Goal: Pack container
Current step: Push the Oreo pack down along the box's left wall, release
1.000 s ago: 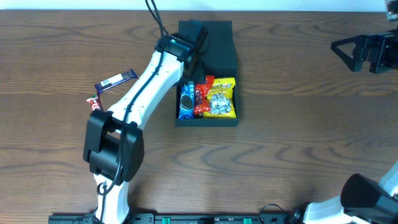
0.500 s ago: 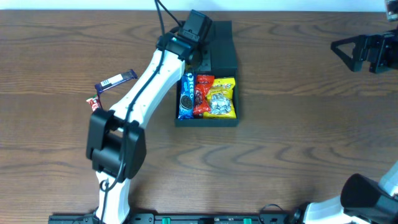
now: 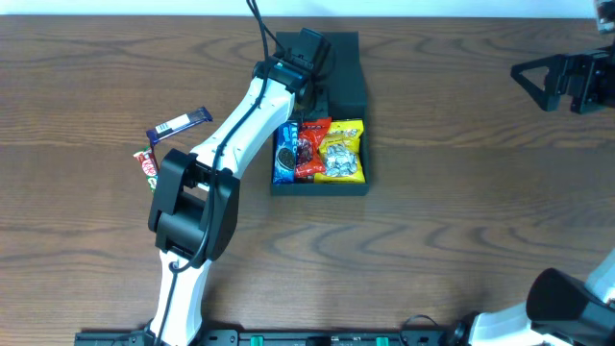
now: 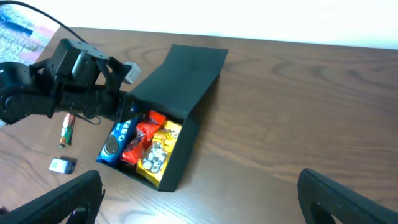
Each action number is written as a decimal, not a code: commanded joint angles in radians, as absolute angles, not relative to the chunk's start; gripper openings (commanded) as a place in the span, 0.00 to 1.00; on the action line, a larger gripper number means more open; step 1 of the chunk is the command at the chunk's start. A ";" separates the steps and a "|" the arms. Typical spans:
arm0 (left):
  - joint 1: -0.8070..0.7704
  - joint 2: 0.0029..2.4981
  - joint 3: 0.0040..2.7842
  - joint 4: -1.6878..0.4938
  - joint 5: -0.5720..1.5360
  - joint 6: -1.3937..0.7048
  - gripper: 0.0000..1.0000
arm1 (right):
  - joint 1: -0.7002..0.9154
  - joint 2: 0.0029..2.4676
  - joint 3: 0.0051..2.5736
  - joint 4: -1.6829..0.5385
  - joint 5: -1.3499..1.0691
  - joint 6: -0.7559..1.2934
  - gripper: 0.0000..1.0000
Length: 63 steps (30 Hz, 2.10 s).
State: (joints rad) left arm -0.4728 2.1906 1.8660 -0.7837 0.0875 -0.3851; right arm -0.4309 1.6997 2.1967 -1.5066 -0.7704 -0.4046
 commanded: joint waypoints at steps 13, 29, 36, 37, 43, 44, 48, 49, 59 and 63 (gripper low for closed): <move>-0.469 2.199 1.868 -0.832 -0.060 -0.433 0.06 | -0.437 1.702 2.195 -1.512 -0.794 -0.397 0.99; -0.468 2.109 1.956 -0.849 -0.123 -0.415 0.06 | -0.437 1.702 2.195 -1.511 -0.793 -0.397 0.99; -0.442 2.135 1.918 -0.855 -0.155 -0.446 0.06 | -0.437 1.702 2.195 -1.511 -0.794 -0.397 0.99; -0.440 2.138 1.909 -0.854 -0.155 -0.448 0.06 | -0.437 1.702 2.195 -1.511 -0.794 -0.397 0.99; -0.439 2.139 1.831 -0.813 -0.126 -0.450 0.06 | -0.437 1.702 2.195 -1.511 -0.794 -0.397 0.99; -0.439 2.139 1.817 -0.803 -0.117 -0.450 0.06 | -0.437 1.702 2.195 -1.511 -0.794 -0.396 0.99; -0.439 2.140 1.787 -0.789 -0.107 -0.450 0.06 | -0.437 1.702 2.195 -1.511 -0.793 -0.391 0.99; -0.439 2.140 1.785 -0.788 -0.107 -0.449 0.06 | -0.437 1.702 2.195 -1.511 -0.794 -0.389 0.99; -0.439 2.139 1.725 -0.760 -0.108 -0.449 0.06 | -0.437 1.702 2.195 -1.522 -0.794 -0.381 0.99; -0.437 2.116 1.761 -0.764 -0.108 -0.441 0.06 | -0.437 1.702 2.195 -1.526 -0.794 -0.381 0.99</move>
State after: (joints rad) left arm -0.4393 2.1319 1.7390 -0.7551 -0.1116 -0.4446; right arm -0.4309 1.6997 2.1967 -1.5215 -0.7704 -0.3943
